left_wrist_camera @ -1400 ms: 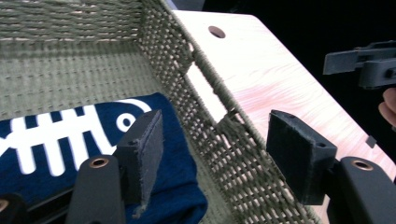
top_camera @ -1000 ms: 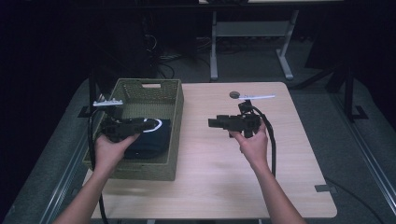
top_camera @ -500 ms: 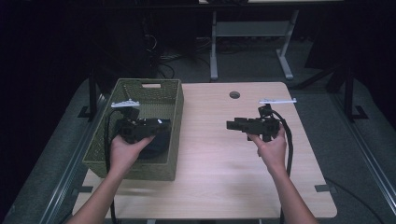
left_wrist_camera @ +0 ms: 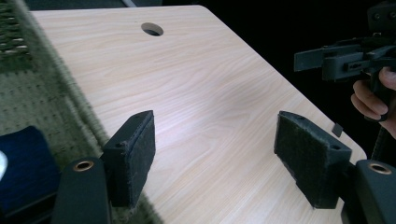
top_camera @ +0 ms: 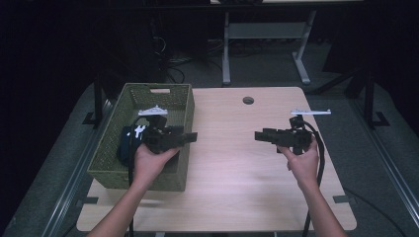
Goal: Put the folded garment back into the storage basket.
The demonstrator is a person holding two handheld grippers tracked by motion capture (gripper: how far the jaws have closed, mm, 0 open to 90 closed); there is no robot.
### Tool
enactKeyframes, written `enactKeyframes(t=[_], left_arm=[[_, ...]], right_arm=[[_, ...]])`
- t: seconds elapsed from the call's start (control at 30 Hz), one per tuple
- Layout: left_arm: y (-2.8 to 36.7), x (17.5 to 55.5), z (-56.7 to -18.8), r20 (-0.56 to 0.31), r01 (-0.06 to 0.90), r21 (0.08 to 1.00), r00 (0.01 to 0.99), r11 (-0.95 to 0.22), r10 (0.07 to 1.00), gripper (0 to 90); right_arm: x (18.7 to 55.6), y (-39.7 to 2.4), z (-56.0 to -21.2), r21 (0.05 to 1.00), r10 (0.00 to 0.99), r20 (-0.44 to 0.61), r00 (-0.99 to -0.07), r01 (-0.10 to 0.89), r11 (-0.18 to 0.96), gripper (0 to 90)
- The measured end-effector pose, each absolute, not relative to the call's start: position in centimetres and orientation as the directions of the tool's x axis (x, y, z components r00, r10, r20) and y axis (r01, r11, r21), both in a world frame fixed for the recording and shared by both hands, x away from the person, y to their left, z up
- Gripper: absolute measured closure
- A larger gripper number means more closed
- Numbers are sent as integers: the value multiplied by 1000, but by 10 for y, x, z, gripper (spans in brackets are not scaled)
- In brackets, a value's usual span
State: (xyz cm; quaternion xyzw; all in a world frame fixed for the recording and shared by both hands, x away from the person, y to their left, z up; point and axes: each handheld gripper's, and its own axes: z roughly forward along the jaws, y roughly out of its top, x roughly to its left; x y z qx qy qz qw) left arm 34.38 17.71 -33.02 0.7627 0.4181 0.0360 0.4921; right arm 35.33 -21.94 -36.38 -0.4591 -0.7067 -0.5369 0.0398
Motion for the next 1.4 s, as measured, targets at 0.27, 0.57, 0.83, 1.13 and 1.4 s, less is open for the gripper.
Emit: enactKeyframes(t=[0.27,0.57,0.83,1.13,1.4], left_arm=[[154,340,-331,-341,585,790,669,-185,661,279],[127,334,-334,-330,567,797,697,-208,637,271],[111,331,-338,-330,563,796,713,-224,618,274],[87,322,-345,-342,560,795,730,-231,592,250],[58,309,-355,-344,547,799,757,-250,555,221]], right_arm=[[347,-238,-369,717,626,548,-555,697,-9,389],[338,-259,-373,717,651,539,-534,697,-22,383],[330,-276,-376,723,679,523,-516,690,-33,365],[322,-291,-379,722,700,516,-494,690,-45,356],[308,-311,-393,722,724,510,-465,688,-67,352]])
